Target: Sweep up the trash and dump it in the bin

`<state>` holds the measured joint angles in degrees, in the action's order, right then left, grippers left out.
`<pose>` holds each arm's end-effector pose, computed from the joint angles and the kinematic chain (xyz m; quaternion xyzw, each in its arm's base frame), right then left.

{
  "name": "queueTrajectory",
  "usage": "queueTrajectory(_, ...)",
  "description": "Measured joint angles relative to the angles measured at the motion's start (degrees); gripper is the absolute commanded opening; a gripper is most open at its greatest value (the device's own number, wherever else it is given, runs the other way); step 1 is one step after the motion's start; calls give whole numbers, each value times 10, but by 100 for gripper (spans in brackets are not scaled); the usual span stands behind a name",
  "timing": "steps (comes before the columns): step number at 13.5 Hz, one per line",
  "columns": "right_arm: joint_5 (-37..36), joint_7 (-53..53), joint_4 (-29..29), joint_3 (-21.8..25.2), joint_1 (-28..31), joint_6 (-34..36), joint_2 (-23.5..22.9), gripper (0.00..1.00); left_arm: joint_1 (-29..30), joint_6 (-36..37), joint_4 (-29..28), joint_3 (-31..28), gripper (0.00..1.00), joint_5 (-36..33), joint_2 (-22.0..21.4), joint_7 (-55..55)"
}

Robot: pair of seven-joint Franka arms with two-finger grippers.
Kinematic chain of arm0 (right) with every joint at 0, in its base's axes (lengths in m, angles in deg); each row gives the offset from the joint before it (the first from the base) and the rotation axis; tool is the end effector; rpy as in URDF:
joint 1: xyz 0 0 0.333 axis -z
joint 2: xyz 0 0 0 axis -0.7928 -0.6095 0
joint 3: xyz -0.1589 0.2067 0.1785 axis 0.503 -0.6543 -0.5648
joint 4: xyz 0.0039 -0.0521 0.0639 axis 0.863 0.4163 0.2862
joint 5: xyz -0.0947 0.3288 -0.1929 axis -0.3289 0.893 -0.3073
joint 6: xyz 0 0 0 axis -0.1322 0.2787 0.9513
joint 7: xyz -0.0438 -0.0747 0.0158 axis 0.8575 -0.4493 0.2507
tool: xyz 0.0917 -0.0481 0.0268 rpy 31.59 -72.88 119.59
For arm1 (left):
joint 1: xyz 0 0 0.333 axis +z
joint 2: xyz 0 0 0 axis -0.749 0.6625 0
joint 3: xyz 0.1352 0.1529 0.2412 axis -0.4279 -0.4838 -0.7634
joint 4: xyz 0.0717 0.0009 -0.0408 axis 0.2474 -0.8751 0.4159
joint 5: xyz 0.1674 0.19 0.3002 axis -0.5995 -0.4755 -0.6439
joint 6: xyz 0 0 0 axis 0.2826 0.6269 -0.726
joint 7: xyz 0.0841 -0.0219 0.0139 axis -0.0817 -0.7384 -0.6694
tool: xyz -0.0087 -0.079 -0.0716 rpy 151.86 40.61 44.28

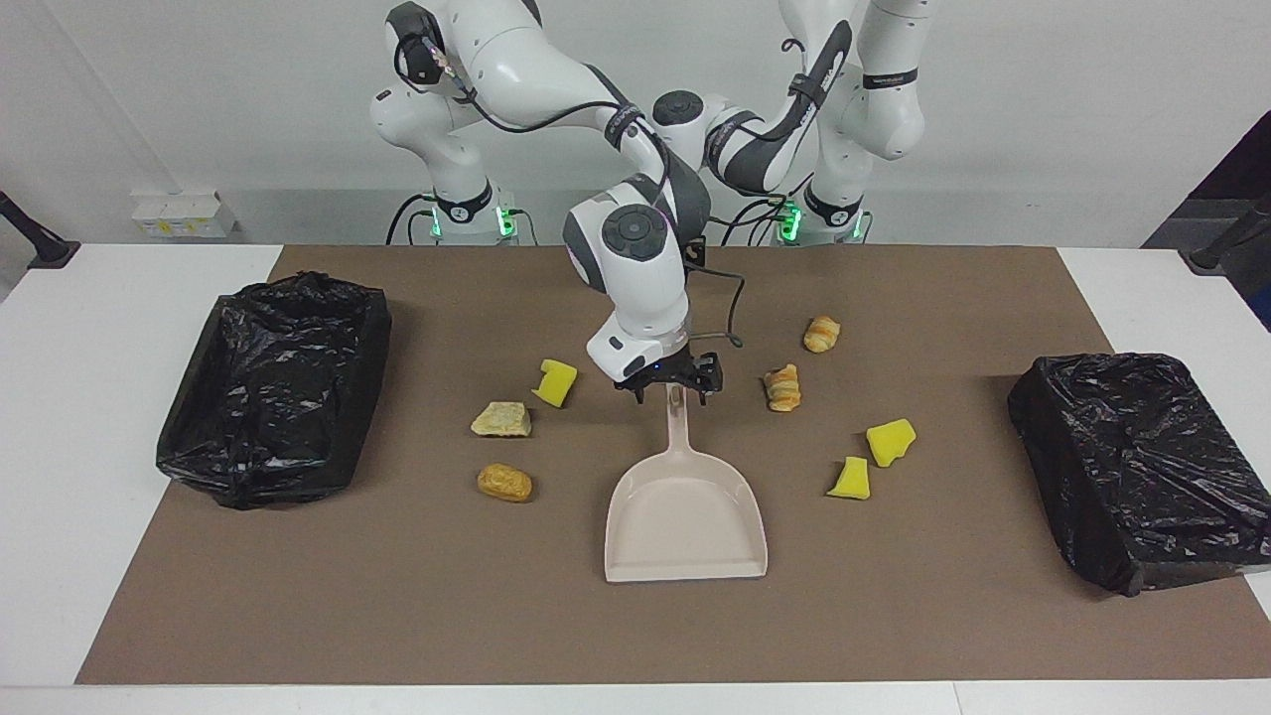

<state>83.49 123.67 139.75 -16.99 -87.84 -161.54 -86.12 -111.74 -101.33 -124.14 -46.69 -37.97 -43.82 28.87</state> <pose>0.5956 0.3904 0.3759 -0.9952 0.0611 -0.0091 0.0754 0.2716 -0.4126 0.3514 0.9946 -0.1009 0.0078 0.0222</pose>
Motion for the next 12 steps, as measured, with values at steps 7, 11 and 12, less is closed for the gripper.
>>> queueTrajectory(7,-31,-7,6,0,-17,-18,-23,100,-26,2,-3,0,44,0,0,-6)
queueTrajectory(11,-35,-8,6,0,-18,-21,-25,100,-26,4,-8,0,0,0,0,-7)
queueTrajectory(12,-38,-10,6,0,-19,-21,-26,100,-26,8,-8,-1,0,0,0,-8)
